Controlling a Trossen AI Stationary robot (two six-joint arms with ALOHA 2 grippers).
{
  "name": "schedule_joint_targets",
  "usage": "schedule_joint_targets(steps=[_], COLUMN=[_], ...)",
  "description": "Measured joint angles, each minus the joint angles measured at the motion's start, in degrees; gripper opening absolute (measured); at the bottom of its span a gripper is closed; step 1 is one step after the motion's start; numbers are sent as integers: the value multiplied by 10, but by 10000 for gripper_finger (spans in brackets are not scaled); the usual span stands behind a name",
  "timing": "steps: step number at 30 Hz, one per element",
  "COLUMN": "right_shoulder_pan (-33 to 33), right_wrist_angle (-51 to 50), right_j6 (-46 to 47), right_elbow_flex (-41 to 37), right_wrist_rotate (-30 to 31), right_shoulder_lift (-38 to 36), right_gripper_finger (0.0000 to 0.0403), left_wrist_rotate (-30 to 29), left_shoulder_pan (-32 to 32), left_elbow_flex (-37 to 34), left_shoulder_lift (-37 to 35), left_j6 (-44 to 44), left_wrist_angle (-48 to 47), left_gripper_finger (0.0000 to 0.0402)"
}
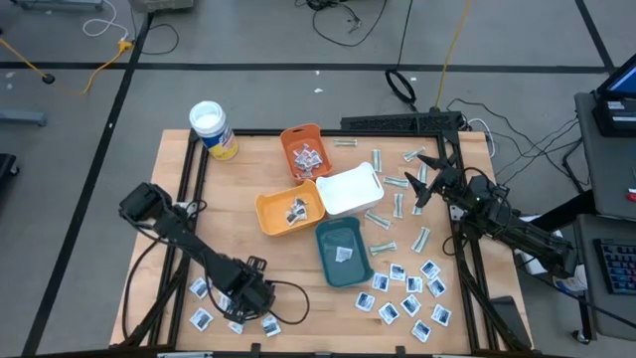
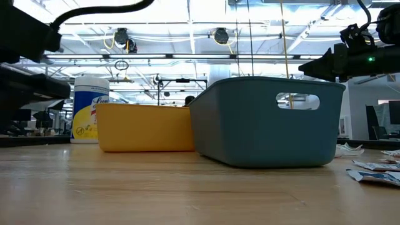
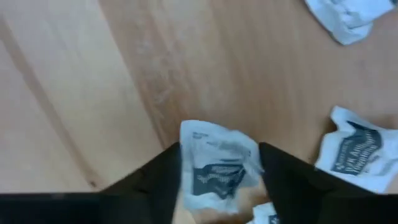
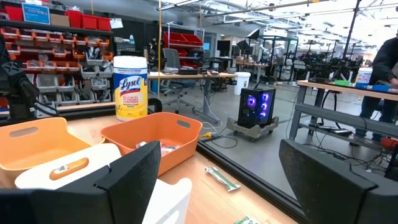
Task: Pick & Place First Aid Supplies
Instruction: Put the black towelette pack into the yellow bin
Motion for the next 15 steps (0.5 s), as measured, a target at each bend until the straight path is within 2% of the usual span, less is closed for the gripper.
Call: schedule_joint_targets(steps=[8, 10, 15], right_shoulder_pan=[0, 0, 0], right_wrist_angle=[0, 0, 0], right_j6=[0, 0, 0], right_elbow_flex=[0, 0, 0], right_wrist_rotate=[0, 0, 0], right_shoulder_lift=[0, 0, 0], right_gripper_finger=[322, 322, 322], left_wrist_rotate=[-6, 4, 34], left_shoulder_pan=[6, 8, 19], left_elbow_flex=[-11, -13, -13], left_shoulder_lift=[-6, -16, -68], left_j6=[-21, -22, -18], left_wrist_angle=[-10, -14, -43], left_gripper_finger=[27, 13, 19])
